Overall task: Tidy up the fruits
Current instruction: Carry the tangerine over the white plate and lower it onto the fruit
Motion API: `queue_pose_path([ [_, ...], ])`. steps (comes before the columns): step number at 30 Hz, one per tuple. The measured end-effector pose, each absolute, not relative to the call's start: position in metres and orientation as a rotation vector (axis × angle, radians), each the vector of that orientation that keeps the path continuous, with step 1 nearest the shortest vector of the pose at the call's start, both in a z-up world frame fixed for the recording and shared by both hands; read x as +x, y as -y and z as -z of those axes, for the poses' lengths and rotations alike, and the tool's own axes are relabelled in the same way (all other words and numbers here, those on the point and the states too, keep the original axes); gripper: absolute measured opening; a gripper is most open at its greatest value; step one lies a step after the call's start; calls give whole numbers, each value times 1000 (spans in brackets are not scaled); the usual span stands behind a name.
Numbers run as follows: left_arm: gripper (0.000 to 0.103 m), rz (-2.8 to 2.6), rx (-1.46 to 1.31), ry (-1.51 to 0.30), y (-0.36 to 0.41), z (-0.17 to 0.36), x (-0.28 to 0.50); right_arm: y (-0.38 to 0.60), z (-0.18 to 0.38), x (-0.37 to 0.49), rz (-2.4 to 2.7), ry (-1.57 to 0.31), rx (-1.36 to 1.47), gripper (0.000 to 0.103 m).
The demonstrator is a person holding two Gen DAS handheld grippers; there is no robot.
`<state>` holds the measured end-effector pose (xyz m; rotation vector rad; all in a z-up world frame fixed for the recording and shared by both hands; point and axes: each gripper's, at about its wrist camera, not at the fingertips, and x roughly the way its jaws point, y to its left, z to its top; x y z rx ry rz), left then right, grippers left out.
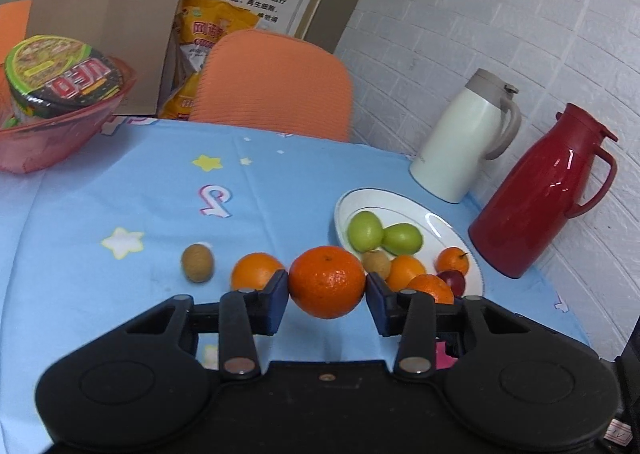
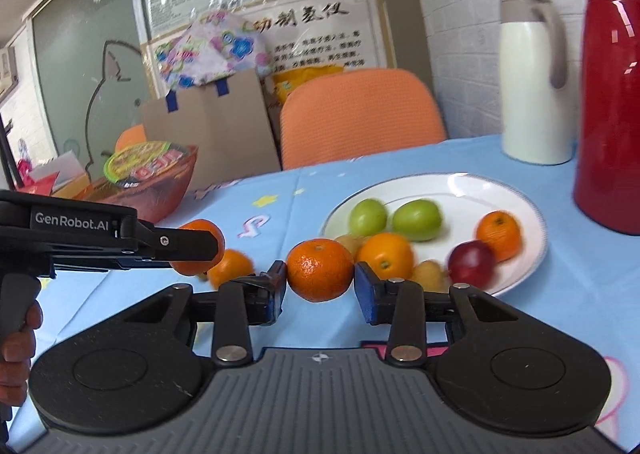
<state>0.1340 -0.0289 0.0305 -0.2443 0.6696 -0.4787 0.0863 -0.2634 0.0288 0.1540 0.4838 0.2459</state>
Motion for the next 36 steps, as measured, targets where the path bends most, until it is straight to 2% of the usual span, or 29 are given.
queue_pose_path([
  [8,61,611,-222,-669,92,-44,144,315,-43,87,-124,-408,147,65],
  [17,61,673,-168,-721,155,-29,169,365,-44,114,-53,-400,138,65],
  [36,62,670,-73,-750,185,-5,206,378,-20,174,-127,-482,101,65],
])
